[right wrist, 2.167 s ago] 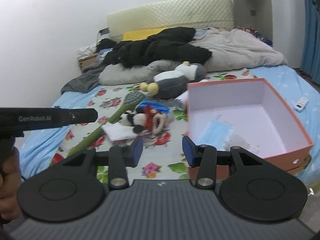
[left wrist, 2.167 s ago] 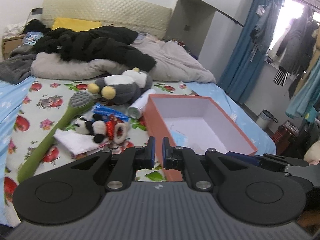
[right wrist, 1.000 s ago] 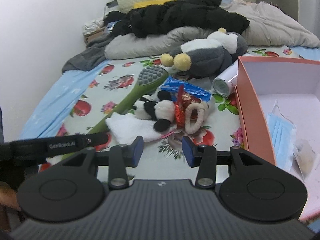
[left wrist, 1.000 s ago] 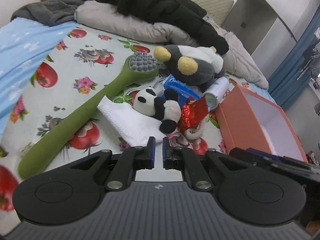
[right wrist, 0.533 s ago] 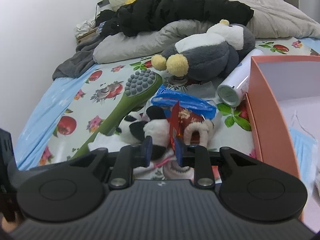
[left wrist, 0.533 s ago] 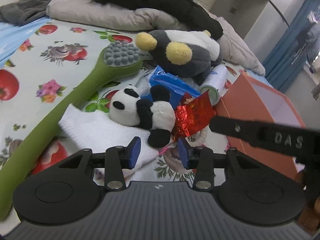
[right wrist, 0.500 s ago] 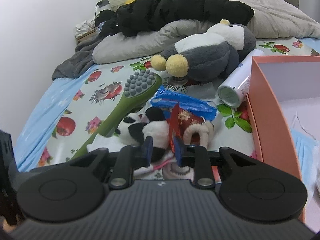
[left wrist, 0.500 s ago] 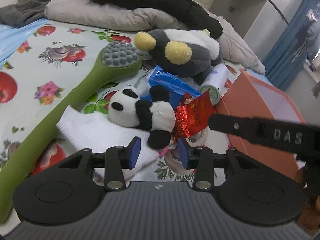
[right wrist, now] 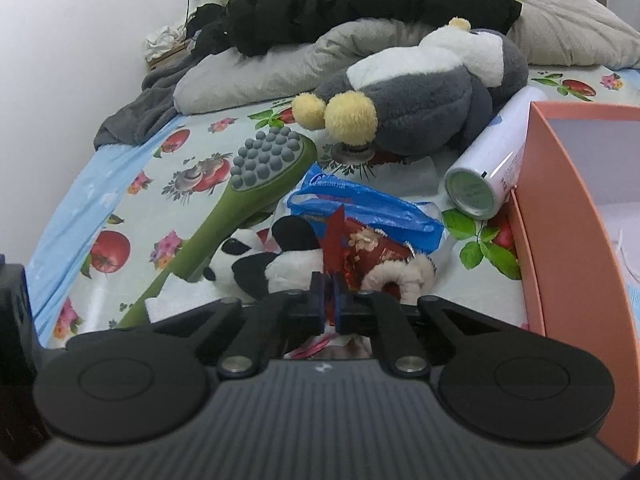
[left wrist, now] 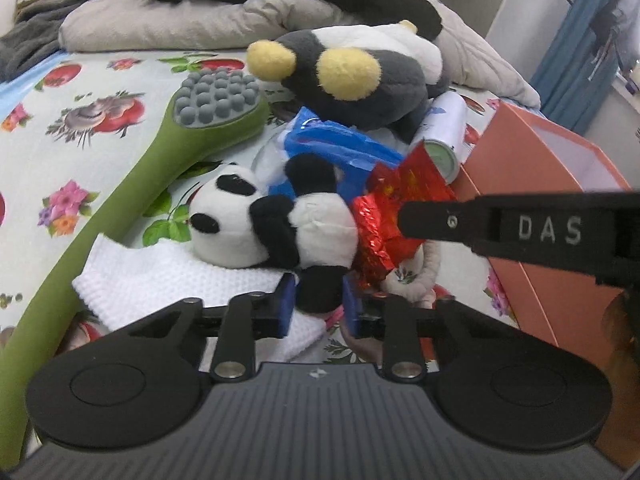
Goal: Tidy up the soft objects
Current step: 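Grasp the red candy packet with the right gripper and lift it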
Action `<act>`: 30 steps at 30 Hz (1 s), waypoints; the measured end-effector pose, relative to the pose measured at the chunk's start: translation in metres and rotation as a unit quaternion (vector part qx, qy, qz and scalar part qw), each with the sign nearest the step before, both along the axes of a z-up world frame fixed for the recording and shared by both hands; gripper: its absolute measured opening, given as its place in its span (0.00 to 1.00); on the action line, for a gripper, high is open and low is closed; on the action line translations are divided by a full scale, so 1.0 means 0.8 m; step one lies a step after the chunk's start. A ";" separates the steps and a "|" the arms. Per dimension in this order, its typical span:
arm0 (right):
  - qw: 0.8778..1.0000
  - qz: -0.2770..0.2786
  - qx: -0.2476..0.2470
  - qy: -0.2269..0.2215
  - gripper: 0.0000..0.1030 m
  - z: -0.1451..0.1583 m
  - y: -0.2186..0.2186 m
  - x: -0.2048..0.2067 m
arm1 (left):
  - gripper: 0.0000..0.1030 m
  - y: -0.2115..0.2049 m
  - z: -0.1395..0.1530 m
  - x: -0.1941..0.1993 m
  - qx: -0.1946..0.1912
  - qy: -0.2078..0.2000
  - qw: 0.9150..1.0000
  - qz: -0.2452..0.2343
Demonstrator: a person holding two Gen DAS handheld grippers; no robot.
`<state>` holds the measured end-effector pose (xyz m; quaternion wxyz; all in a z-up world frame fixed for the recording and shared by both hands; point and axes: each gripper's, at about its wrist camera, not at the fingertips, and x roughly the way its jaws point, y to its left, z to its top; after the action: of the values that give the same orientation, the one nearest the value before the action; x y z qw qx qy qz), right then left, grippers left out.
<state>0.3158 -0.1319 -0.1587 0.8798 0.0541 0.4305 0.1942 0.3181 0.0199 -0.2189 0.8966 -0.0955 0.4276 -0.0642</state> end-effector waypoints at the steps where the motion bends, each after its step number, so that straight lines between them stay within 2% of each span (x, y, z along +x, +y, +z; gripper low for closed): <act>1: 1.000 0.000 0.001 -0.002 0.06 0.002 -0.001 0.000 | 0.26 -0.002 0.000 0.000 0.006 -0.003 1.000 -0.002; 3: 1.000 0.000 0.002 -0.006 0.05 0.006 -0.003 -0.002 | 0.19 -0.009 -0.002 0.000 0.023 -0.004 1.000 -0.007; 6: 1.000 0.000 0.005 -0.013 0.04 0.014 -0.006 -0.007 | 0.15 -0.013 0.003 -0.005 0.034 -0.013 0.999 -0.006; 13: 0.999 -0.003 0.019 -0.043 0.04 0.047 -0.019 -0.031 | 0.07 -0.007 0.046 -0.025 0.017 -0.049 0.999 0.008; 14: 0.999 -0.005 0.025 -0.047 0.04 0.053 -0.022 -0.037 | 0.00 -0.006 0.053 -0.030 0.012 -0.053 0.998 0.009; 23: 0.998 -0.018 0.023 -0.056 0.04 0.071 -0.046 -0.097 | 0.00 -0.007 0.097 -0.093 -0.005 -0.085 0.996 0.012; 26: 0.999 -0.018 0.013 -0.043 0.04 0.062 -0.050 -0.117 | 0.00 0.000 0.089 -0.109 -0.026 -0.069 0.997 0.020; 30: 1.000 -0.019 0.012 0.001 0.04 0.035 -0.054 -0.137 | 0.01 0.012 0.067 -0.121 -0.064 -0.035 0.997 0.036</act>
<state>0.2066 -0.1752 -0.1310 0.8820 0.0732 0.4281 0.1827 0.2217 0.0294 -0.1652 0.9047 -0.1663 0.3873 -0.0622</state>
